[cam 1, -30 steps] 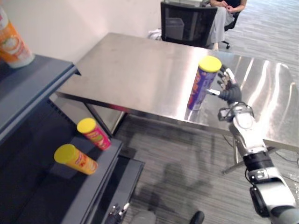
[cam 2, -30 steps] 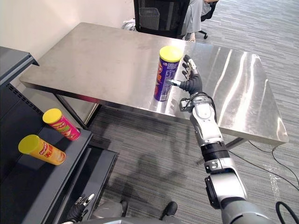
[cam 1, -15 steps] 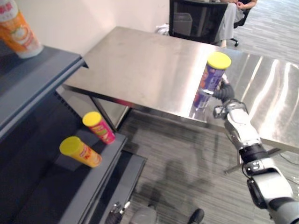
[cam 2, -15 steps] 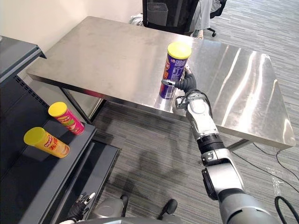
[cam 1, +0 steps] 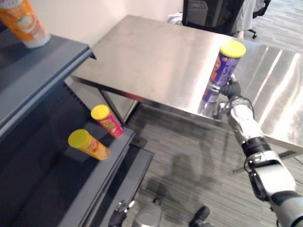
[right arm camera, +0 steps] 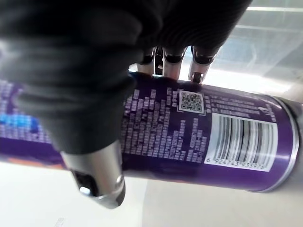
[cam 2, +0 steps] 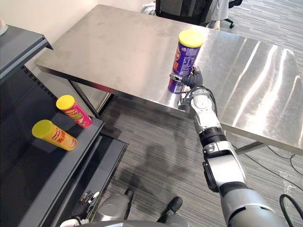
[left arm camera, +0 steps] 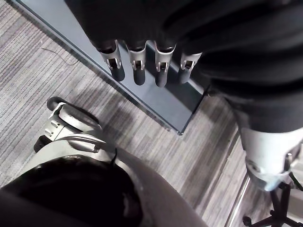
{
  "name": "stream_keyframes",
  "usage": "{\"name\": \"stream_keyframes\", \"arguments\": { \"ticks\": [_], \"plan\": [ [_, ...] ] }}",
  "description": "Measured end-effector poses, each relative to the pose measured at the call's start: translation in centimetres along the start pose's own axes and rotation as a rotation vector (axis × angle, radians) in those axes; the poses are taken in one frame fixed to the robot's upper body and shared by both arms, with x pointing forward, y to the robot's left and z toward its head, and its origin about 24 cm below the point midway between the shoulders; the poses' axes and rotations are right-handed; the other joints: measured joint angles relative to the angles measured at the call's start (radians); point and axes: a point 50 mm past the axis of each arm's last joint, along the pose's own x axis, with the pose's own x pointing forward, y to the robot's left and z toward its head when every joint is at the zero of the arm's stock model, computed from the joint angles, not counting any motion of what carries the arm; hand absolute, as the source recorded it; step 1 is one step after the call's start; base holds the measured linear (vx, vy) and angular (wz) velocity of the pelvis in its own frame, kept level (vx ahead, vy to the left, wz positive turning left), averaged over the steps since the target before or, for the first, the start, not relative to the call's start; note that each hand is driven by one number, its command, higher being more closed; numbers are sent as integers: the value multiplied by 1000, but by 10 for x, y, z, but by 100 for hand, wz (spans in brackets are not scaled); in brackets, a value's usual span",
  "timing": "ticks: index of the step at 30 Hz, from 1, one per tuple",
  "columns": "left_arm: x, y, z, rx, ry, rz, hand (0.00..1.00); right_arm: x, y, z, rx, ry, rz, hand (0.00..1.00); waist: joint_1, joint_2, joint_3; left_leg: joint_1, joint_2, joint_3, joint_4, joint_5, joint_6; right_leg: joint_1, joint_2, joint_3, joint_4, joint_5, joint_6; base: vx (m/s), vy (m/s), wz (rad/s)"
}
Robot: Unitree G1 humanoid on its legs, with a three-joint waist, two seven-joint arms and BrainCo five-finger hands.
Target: Put the gum and the chips on the shelf.
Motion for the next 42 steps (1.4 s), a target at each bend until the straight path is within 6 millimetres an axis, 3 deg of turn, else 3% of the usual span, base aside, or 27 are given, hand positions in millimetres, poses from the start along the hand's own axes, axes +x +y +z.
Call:
{"name": "stream_keyframes", "arguments": {
  "ticks": [9,12,13,14,16,19,26,31,37,42],
  "plan": [
    [3,-1,5,14,-13,-5,0,0,3,8,-12,-44,-4,100,3,-5,9,-1,3,8,3,-2,-2,-10,1,16,10,0,-1,-12,16,-3],
    [3,1,6,26,-13,-1,0,-1,10,33,10,-154,12,100,-1,-6,9,0,8,25,3,-3,-4,-15,6,29,8,4,-5,-9,7,-14],
    [3,2,6,27,-12,3,0,-5,13,51,29,-239,27,100,-5,-7,9,1,10,30,3,-4,-5,-19,8,39,9,5,-7,-3,5,-14],
    [3,2,6,27,-12,3,0,-6,14,55,33,-257,31,100,-5,-7,9,1,11,30,3,-4,-5,-20,8,40,9,5,-7,-2,4,-17],
    [3,3,6,30,-9,16,0,-19,15,79,56,-394,54,100,-18,-11,10,7,13,51,-1,-4,-5,-25,9,58,9,7,-9,-6,16,-22],
    [1,9,3,53,4,47,0,-36,12,86,77,-473,94,100,-36,-26,5,40,19,84,-25,-4,-5,-25,11,97,12,7,-10,0,18,-33],
    [-5,21,-10,38,53,104,0,-73,-8,62,189,-447,131,100,-104,-60,-32,70,39,146,-64,-8,-8,-44,31,161,3,4,-16,-4,-5,-29],
    [-8,26,-16,34,81,126,0,-91,-17,35,207,-364,155,100,-120,-61,-66,87,46,164,-66,-12,-13,-43,45,183,-4,8,-20,34,-4,-16],
    [-12,28,-22,34,101,146,0,-113,-22,16,218,-307,182,100,-145,-63,-99,101,45,173,-83,-12,-13,-43,43,193,-4,8,-19,-8,15,-4],
    [-12,28,-24,37,107,152,0,-126,-38,1,217,-254,138,100,-161,-62,-107,106,45,197,-82,-21,-9,-45,41,220,-2,8,-18,-43,27,-15]
  ]
}}
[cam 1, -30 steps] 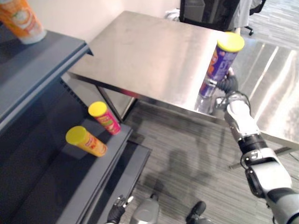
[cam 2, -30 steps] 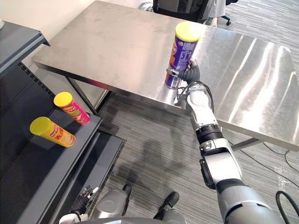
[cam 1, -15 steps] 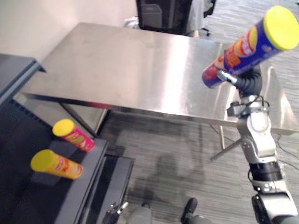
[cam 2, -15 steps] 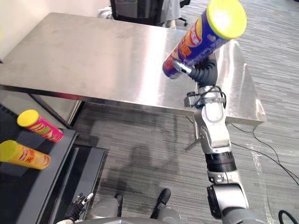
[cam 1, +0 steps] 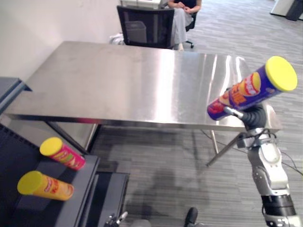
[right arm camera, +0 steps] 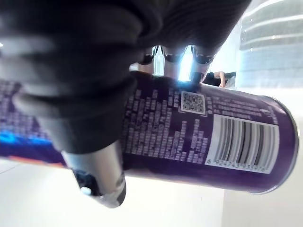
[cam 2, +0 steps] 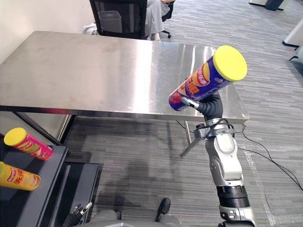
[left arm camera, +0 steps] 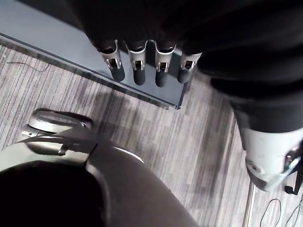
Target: Put the gum and the chips on the shelf.
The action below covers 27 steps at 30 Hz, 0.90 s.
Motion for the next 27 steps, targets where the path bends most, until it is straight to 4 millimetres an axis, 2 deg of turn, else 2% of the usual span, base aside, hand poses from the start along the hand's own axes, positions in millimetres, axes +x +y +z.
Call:
{"name": "stream_keyframes", "arguments": {
  "ticks": [2,5,12,14,15,17,21,23,25,27],
  "plan": [
    [0,-1,-1,7,4,-3,0,-9,-8,-2,11,15,-34,100,-11,3,-11,0,-1,3,0,0,0,-2,-1,4,0,0,0,-16,13,-5],
    [-1,0,-4,8,19,6,0,-14,-7,0,14,10,-30,100,-30,9,-18,2,-1,8,0,-1,-1,-4,0,10,1,0,0,-8,7,-5],
    [-1,-1,-4,11,20,2,0,-25,-8,-6,22,44,-49,100,-34,15,-26,2,2,27,21,-12,0,-20,1,31,26,-2,-2,-17,11,-9],
    [-1,-2,-5,4,21,0,0,-27,-5,-9,39,55,-55,100,-33,25,-21,-11,15,32,70,-36,1,-42,1,41,90,-29,-4,-35,45,-11],
    [-1,-3,-5,-3,22,0,0,-30,-2,-13,53,68,-50,100,-31,33,-14,-22,26,35,120,-64,2,-66,-1,51,167,-67,-2,-39,45,-10],
    [0,-3,-5,-6,23,1,0,-30,5,-16,74,76,-36,100,-32,38,3,-18,35,36,159,-85,3,-73,-8,53,232,-102,-1,-51,41,-2],
    [-1,-5,-7,-65,29,13,0,-26,33,-25,123,105,90,100,-20,45,22,-17,34,19,198,-93,7,-106,-45,47,392,-189,-2,-54,-27,23],
    [-3,-8,-11,-153,31,33,0,-13,55,-28,150,96,192,100,3,59,32,-33,47,-15,212,-88,-3,-123,-52,25,481,-250,-15,-43,-163,44],
    [-6,-13,-12,-183,22,31,0,2,65,-27,153,78,238,100,12,79,52,-65,67,-62,232,-84,-14,-120,-40,-9,511,-297,-30,-38,-229,64],
    [-8,-16,-12,-233,6,41,0,15,67,-27,146,68,250,100,31,104,81,-83,108,-70,215,-79,16,-91,-14,-78,465,-305,-54,-83,-272,82]
  ]
}}
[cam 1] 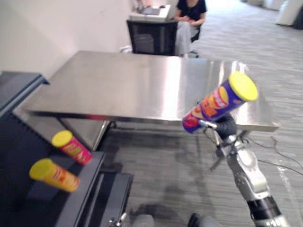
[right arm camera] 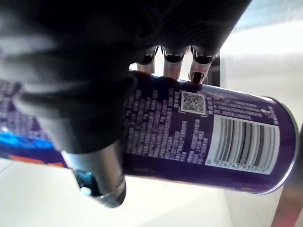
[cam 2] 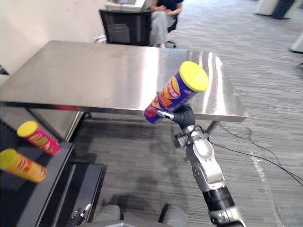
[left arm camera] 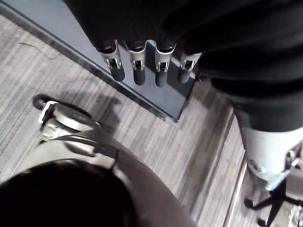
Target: Put the gum and the chips on the shelf.
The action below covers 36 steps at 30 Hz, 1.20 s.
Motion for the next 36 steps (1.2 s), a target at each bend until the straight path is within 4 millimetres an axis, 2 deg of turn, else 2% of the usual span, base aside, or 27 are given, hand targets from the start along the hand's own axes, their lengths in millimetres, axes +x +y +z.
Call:
{"name": "stream_keyframes", "arguments": {
  "ticks": [1,2,3,4,5,6,7,8,9,11,13,15,16,18,19,20,22,23,26,29,36],
  "plan": [
    [0,0,-2,-43,6,7,0,1,-3,-1,-2,4,-13,100,3,-2,2,1,33,77,-66,32,87,25,-9,-79,-54,14,-22,-83,-268,151],
    [1,-1,1,-71,3,0,0,0,-10,1,-18,-5,-36,100,-17,-8,5,-21,72,171,-56,55,98,38,-38,-168,-83,19,-38,-81,-265,181],
    [2,-2,2,-73,2,-9,0,0,-15,3,-26,-11,-55,100,-28,-12,11,-44,98,228,-1,58,94,45,-58,-217,-79,16,-52,-59,-256,210],
    [1,-3,0,-72,9,-17,0,-4,-25,5,-43,-14,-97,100,-35,-6,12,-52,136,318,83,62,96,61,-90,-302,-65,4,-69,-33,-237,196],
    [1,-4,-1,-72,13,-22,0,-7,-35,10,-67,-26,-128,100,-39,-2,11,-35,165,398,159,69,108,75,-132,-374,-30,-20,-73,-9,-216,189],
    [1,-5,-2,-65,15,-26,0,-10,-37,12,-74,-27,-143,100,-44,1,10,-20,176,429,192,78,120,84,-155,-410,-7,-35,-71,5,-147,196],
    [0,-5,-4,-58,22,-35,0,-16,-43,16,-96,-34,-177,100,-59,8,4,12,189,473,228,112,124,102,-200,-485,39,-65,-65,-13,-68,200],
    [-1,-6,-8,-46,38,-46,0,-22,-47,21,-116,-41,-191,100,-68,19,-4,50,182,496,204,184,124,112,-233,-544,70,-87,-51,-38,-29,189],
    [-2,-7,-12,-34,49,-52,0,-24,-49,24,-127,-44,-194,100,-71,29,-11,70,175,506,177,231,123,111,-242,-570,81,-92,-45,-135,65,155],
    [-2,-7,-12,-14,54,-58,0,-27,-49,21,-118,-37,-203,100,-76,26,-17,82,128,532,44,228,98,109,-282,-632,92,-92,-27,-167,97,121],
    [-5,2,-17,1,70,-39,0,-33,-45,14,-93,-15,-208,100,-68,15,-21,89,101,554,-60,228,89,129,-297,-702,91,-74,-25,-110,101,96],
    [-7,5,-21,16,78,-35,0,-38,-46,10,-96,4,-226,100,-74,11,-25,100,87,564,-165,218,11,153,-302,-779,106,-62,-25,-115,146,91],
    [-7,6,-21,30,75,-40,0,-39,-47,10,-96,5,-240,100,-75,16,-31,101,76,566,-204,213,-14,153,-314,-796,125,-62,-25,-132,187,96],
    [-6,9,-17,65,63,-49,0,-40,-48,9,-97,6,-269,100,-80,-4,-32,100,42,563,-261,214,-33,152,-354,-823,167,-61,-24,-96,163,69],
    [-5,12,-14,97,49,-46,0,-41,-48,9,-108,9,-277,100,-75,-22,-31,97,19,554,-279,224,-45,153,-381,-835,183,-52,-29,-80,148,40],
    [-6,14,-15,114,48,-45,0,-41,-48,9,-127,12,-287,100,-62,-30,-32,97,5,549,-284,225,-43,155,-389,-835,189,-32,-31,-84,141,29],
    [-6,15,-15,134,52,-50,0,-42,-49,8,-129,13,-297,100,-59,-32,-35,85,-7,528,-291,219,-35,166,-400,-831,187,10,-34,-110,142,31],
    [-6,15,-15,142,52,-54,0,-43,-49,7,-129,18,-305,100,-58,-34,-37,82,-13,520,-303,211,-23,164,-400,-823,178,39,-35,-106,145,33],
    [-8,18,-18,136,59,-51,0,-45,-47,4,-110,23,-309,100,-47,-39,-40,79,-10,532,-315,213,-21,148,-386,-770,153,95,-30,-63,132,11],
    [-7,19,-16,134,52,-50,0,-44,-45,4,-115,23,-295,100,-29,-48,-41,71,-9,537,-312,213,-21,129,-372,-726,134,104,-19,-23,77,-4],
    [-6,21,-11,41,23,-16,0,-33,-36,7,-136,2,-210,100,-26,-54,-38,23,13,537,-261,227,-21,84,-353,-687,129,104,-19,33,2,0]
  ]
}}
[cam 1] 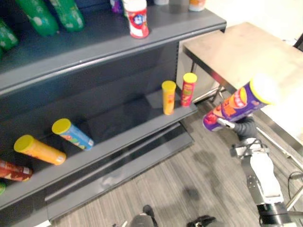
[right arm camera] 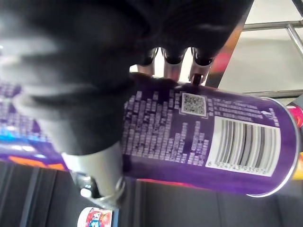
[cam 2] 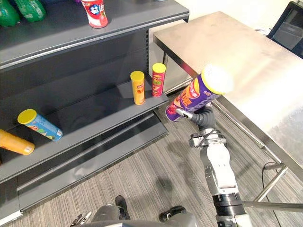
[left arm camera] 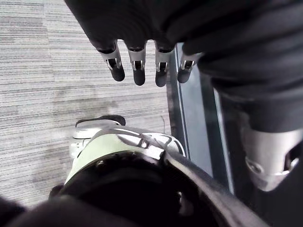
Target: Put the gum and the chips on the shelf.
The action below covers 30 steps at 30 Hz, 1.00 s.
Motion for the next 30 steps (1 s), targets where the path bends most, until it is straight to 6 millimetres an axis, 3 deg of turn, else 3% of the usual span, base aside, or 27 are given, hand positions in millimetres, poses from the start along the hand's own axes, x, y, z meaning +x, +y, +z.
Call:
{"name": "stream_keyframes", "arguments": {
  "ticks": [6,8,15,18,19,20,21,22,23,24,25,27,30],
  "plan": [
    [1,4,10,-81,-62,39,0,16,17,10,13,-55,91,100,10,-26,22,-22,14,-8,20,-10,1,-10,9,22,-1,1,0,-22,-8,5],
    [1,8,11,-131,-72,77,0,17,19,10,19,-59,98,100,29,-33,38,-31,19,-11,39,-31,0,-10,10,35,-1,3,4,-56,10,1],
    [2,17,20,-225,-121,171,0,19,36,7,39,-54,190,100,55,-21,68,-86,31,-57,175,-103,23,-5,-13,63,31,44,5,-3,53,13],
    [2,17,23,-246,-139,191,0,24,46,10,59,-73,235,100,61,-16,82,-103,37,-85,256,-148,49,18,-24,81,37,84,14,27,103,25],
    [2,15,24,-265,-149,198,0,24,48,10,63,-75,251,100,63,-10,85,-107,36,-98,277,-164,60,20,-33,111,53,122,2,-25,131,39],
    [2,13,26,-278,-161,197,0,23,50,9,65,-71,262,100,57,1,90,-114,30,-128,290,-183,68,2,-43,189,89,184,-36,-29,174,52],
    [2,12,28,-280,-169,197,0,22,50,8,66,-67,265,100,54,7,93,-118,23,-152,295,-191,75,-19,-45,258,113,225,-79,-26,150,65],
    [2,12,33,-281,-186,200,0,20,51,6,69,-58,263,100,52,9,96,-120,9,-184,296,-198,83,-65,-39,387,154,287,-147,3,124,81],
    [3,10,37,-284,-203,201,0,16,50,3,74,-46,258,100,47,23,102,-129,1,-232,299,-206,98,-104,3,538,167,250,-140,49,143,152],
    [7,9,48,-279,-234,202,0,12,50,-1,86,-36,240,100,33,25,102,-158,-32,-322,302,-206,109,-134,104,723,154,88,-58,73,125,184],
    [9,8,55,-277,-247,204,0,11,51,-2,93,-30,228,100,24,23,101,-174,-64,-369,302,-202,115,-149,148,797,130,23,-27,117,121,192],
    [14,4,60,-271,-243,200,0,9,51,-3,99,-30,202,100,26,25,110,-190,-129,-430,323,-200,111,-177,213,912,49,-40,35,144,74,145],
    [16,1,59,-250,-223,190,0,8,52,-2,100,-41,203,100,25,43,121,-212,-168,-484,388,-218,110,-224,278,1013,-6,-51,55,114,20,103]
  ]
}}
